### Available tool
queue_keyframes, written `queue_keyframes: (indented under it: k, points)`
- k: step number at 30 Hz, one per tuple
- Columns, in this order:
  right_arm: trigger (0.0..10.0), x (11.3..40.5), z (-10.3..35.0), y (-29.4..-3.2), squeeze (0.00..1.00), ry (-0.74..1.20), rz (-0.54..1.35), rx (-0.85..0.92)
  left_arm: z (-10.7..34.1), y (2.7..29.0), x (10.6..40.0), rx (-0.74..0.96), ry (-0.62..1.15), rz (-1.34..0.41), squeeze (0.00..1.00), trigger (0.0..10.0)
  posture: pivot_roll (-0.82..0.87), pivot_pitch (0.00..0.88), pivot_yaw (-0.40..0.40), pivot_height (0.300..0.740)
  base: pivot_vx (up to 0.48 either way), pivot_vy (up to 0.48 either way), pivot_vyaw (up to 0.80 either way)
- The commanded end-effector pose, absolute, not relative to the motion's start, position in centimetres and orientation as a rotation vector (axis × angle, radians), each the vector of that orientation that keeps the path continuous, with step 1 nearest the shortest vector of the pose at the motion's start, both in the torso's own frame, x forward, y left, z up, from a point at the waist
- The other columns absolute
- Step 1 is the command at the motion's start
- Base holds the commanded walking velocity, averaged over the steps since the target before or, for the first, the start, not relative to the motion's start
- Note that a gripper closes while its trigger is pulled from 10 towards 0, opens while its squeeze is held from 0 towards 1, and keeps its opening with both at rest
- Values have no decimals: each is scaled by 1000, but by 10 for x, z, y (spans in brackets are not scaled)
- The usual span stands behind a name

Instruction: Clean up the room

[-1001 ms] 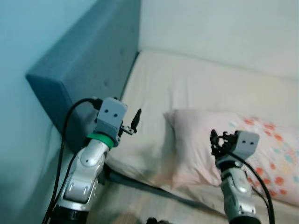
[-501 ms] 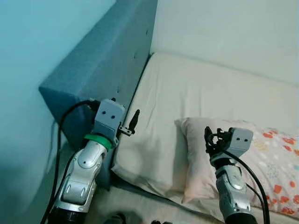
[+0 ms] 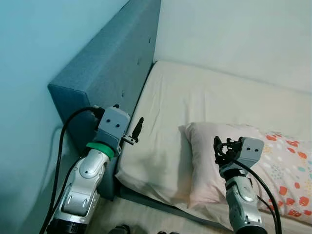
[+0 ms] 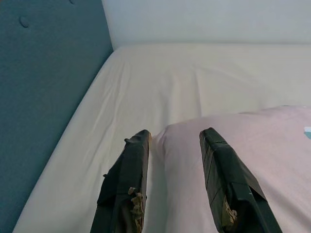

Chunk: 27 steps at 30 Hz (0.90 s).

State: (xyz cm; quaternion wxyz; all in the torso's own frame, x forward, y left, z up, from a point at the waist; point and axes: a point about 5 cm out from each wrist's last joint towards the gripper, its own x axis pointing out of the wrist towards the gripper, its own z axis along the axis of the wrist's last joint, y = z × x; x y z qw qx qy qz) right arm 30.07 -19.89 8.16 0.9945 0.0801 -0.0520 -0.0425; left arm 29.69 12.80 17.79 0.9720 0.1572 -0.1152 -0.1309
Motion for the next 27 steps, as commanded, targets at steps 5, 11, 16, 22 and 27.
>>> queue_keyframes:
  k: [5,11,16,22,27]
  points:
    - [10000,294,71,-206,0,-75,-147,205,171,121,295,320,-218,-300,0,10000,115,122,-43,665,0,0,0]
    - [10000,290,68,-211,0,-67,-178,227,172,118,296,315,-220,-306,0,10000,115,122,-43,645,0,0,0]
    - [10000,290,67,-214,0,-63,-190,230,172,115,298,315,-224,-310,0,10000,115,122,-43,625,0,0,0]
    - [10000,286,61,-222,0,-37,-280,224,173,112,299,312,-229,-318,0,10000,108,128,-35,600,0,0,0]
    - [10000,275,58,-244,0,-44,-470,210,173,110,300,312,-227,-329,0,10000,108,128,-35,580,0,0,0]
